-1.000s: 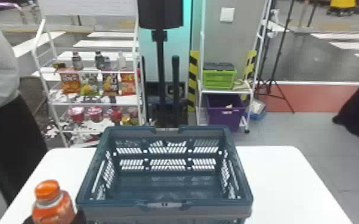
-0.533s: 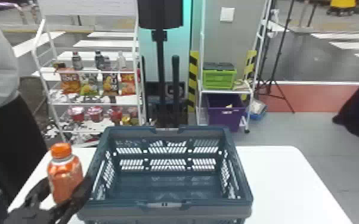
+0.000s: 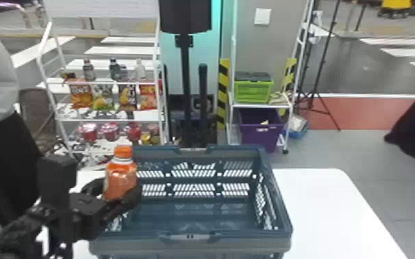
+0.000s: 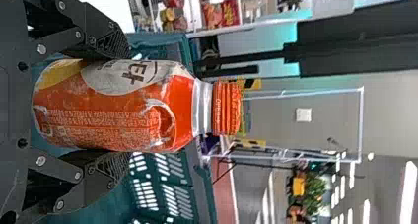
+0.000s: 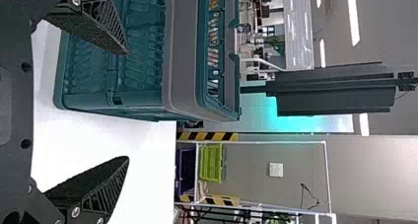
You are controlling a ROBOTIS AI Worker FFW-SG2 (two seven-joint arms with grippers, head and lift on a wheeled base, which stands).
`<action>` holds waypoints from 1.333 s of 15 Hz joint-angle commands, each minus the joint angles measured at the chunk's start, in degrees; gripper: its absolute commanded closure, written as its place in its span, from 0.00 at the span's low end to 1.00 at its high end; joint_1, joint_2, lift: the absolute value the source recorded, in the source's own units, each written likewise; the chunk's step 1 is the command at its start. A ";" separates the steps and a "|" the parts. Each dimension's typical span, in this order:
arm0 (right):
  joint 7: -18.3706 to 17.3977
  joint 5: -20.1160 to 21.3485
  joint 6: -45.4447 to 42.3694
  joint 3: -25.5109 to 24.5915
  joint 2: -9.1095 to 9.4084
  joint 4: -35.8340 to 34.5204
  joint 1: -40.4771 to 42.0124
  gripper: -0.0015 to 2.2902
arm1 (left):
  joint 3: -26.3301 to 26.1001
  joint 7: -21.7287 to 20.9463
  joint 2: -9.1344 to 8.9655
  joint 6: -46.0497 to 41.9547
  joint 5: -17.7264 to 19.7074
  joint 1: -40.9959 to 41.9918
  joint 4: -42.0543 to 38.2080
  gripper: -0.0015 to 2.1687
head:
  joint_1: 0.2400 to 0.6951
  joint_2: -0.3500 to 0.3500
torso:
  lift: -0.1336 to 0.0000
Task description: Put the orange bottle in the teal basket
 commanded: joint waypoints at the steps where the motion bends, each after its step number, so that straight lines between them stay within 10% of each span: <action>1: 0.00 0.00 0.00 -0.49 0.54 0.75 -0.16 0.06 | -4.46 -1.28 1.72 1.65 -1.36 -6.36 5.37 0.25 | 0.57 0.50 | 1.00; 6: 0.00 0.44 -0.18 -1.37 1.94 2.07 -0.25 0.06 | -14.74 -6.46 4.97 3.05 -3.56 -19.45 18.73 0.25 | 0.57 0.50 | 1.00; 12: 0.18 0.00 -1.06 -2.60 3.09 2.60 0.72 0.06 | -24.59 -18.77 4.27 7.27 -5.40 -33.96 39.29 0.25 | 0.57 0.50 | 1.00; 20: 0.18 0.18 -1.06 -2.95 3.26 2.69 1.33 0.06 | -21.42 -30.11 -9.00 -6.62 -32.47 -39.23 61.44 0.25 | 0.57 0.50 | 1.00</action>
